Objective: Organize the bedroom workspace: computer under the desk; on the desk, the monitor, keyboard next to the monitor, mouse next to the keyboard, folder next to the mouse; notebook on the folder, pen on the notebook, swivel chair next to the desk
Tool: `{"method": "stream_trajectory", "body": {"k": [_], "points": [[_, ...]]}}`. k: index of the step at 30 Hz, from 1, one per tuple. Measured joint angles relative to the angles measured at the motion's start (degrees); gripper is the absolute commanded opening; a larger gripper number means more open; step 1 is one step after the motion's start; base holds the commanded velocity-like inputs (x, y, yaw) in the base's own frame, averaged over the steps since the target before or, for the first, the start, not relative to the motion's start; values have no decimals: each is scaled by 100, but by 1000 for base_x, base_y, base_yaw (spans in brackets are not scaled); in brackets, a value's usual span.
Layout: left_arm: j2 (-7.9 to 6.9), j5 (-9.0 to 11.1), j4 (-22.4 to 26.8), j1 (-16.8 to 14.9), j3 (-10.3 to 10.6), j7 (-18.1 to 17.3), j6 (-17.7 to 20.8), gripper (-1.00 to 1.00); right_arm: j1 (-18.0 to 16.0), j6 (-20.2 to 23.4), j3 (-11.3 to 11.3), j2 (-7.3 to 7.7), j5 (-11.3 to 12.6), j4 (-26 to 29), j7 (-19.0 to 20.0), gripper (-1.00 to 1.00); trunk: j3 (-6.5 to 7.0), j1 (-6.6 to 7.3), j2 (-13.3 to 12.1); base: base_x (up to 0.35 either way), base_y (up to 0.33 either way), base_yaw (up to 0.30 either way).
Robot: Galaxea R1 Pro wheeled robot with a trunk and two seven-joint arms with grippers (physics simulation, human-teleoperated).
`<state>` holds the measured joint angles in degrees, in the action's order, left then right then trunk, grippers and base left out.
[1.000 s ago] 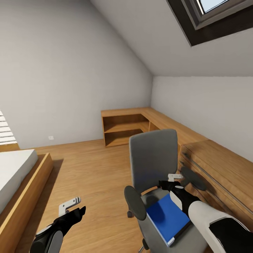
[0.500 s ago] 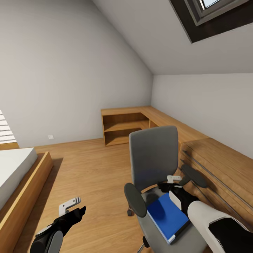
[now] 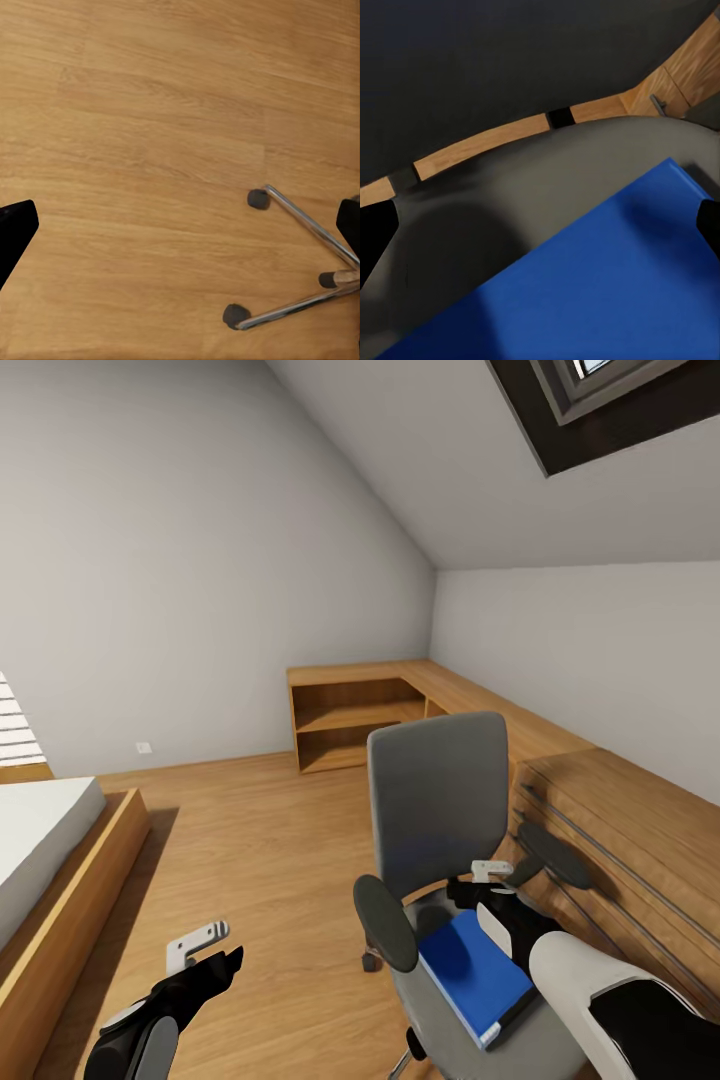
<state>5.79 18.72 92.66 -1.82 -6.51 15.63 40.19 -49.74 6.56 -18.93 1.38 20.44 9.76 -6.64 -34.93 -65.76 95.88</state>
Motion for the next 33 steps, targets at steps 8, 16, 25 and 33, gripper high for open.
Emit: {"method": "stream_trajectory", "body": {"k": [8, 16, 25, 33], "points": [[-10, 0, -2, 1, -16, -14, 3, 100, 0, 0, 1, -5, 0, -7, 0, 100, 0, 2, 0, 128, 0, 0], [-12, 0, 0, -1, -24, -15, 2, 100, 0, 156, 5, -10, -6, -7, -1, 100, 0, 0, 0, 45, 0, 0], [1, 0, 0, -1, -13, 1, 2, 100, 0, 243, 2, -48, -10, -9, -8, 100, -89, -109, 199, 3, 0, 0], [9, 0, 0, -1, -5, 3, 1, 100, 0, 246, 0, -54, -11, -9, -9, 100, -233, -285, 520, 0, 0, 0]]}}
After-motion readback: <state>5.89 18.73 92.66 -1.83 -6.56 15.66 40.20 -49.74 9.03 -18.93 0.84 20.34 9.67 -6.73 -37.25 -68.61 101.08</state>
